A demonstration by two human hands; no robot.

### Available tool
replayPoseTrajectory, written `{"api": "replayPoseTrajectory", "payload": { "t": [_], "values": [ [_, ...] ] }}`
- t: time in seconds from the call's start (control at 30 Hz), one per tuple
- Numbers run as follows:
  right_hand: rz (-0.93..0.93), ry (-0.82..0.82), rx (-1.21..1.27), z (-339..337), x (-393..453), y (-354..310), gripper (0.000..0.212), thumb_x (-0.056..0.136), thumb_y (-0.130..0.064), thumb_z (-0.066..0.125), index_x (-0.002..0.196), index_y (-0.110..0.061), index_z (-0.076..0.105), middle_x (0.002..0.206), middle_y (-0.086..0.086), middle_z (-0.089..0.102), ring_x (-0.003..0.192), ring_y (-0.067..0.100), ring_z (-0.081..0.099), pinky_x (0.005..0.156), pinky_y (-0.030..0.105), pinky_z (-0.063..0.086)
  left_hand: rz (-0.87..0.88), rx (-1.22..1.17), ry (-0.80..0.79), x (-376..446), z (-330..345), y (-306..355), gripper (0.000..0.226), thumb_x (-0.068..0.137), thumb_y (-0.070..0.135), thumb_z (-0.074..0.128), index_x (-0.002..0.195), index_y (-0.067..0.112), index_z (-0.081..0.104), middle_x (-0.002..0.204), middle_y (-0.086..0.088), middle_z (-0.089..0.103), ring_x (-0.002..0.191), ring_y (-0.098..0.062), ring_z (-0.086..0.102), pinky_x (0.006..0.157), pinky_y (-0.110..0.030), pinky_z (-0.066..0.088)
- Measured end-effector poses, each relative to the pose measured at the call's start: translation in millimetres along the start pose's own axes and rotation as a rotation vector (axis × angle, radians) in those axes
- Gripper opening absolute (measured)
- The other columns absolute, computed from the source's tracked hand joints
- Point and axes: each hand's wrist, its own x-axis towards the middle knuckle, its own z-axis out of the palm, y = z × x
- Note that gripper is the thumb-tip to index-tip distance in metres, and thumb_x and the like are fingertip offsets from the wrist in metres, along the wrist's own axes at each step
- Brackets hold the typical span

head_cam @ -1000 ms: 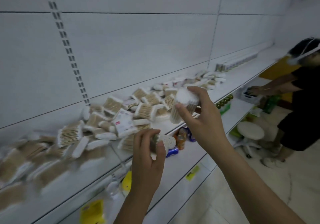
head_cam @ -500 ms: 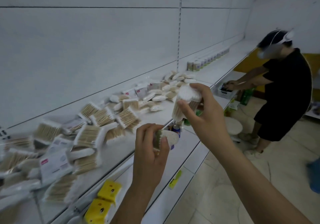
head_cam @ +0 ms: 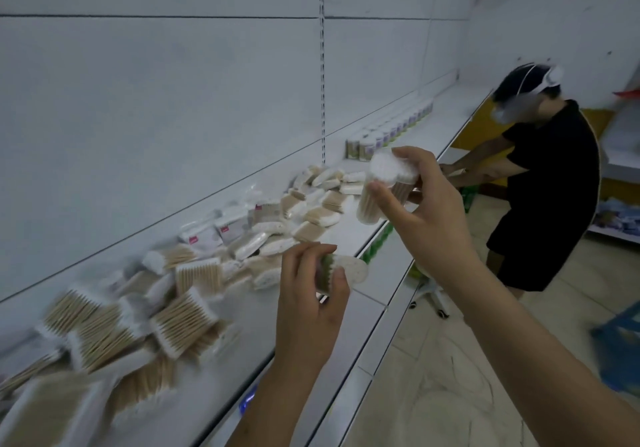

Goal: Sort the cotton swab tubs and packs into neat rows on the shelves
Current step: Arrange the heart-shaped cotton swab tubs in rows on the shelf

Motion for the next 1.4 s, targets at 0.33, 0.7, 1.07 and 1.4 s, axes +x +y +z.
{"api": "replayPoseTrajectory", "payload": {
  "t": [0.33,0.7,1.07,1.4],
  "values": [
    [-0.018,-0.022,0.010,-35.2,93.7,109.4,0.055,0.086,-0.047,0.064,0.132,-0.021,0.049,0.101,-0.026,0.053,0.089,-0.018,0.053,0.072,0.000,0.039,-0.012,0.073,0.027,78.0,109.7,-25.8,0.039,0.092,0.044,0.045,0.119,0.021,0.062,0.122,0.006,0.046,0.107,-0.007,0.052,0.084,-0.005,0.040],
    [0.012,-0.058,0.025,-87.4,197.6,222.6,0.057,0.085,-0.054,0.064,0.133,-0.028,0.048,0.111,-0.025,0.055,0.100,-0.006,0.055,0.083,0.015,0.047,0.002,0.123,0.036,160.1,235.2,-37.7,0.036,0.091,0.042,0.049,0.117,0.021,0.062,0.123,0.004,0.045,0.103,-0.009,0.052,0.085,-0.006,0.039],
    [0.006,-0.086,0.015,-76.8,320.9,331.2,0.064,0.081,-0.062,0.059,0.134,-0.028,0.047,0.109,-0.027,0.055,0.100,-0.002,0.058,0.087,0.023,0.051,0.024,0.175,0.074,280.3,329.9,-95.9,0.034,0.091,0.041,0.053,0.119,0.023,0.061,0.125,0.005,0.042,0.113,-0.012,0.052,0.094,-0.029,0.049],
    [0.001,-0.176,0.008,-71.8,432.4,429.2,0.060,0.084,-0.061,0.060,0.133,-0.029,0.047,0.105,-0.025,0.055,0.092,-0.010,0.057,0.075,0.005,0.045,-0.011,0.249,0.102,376.6,415.6,-136.4,0.037,0.088,0.044,0.056,0.120,0.026,0.061,0.127,0.009,0.043,0.115,-0.010,0.052,0.092,-0.022,0.050]
  ]
}}
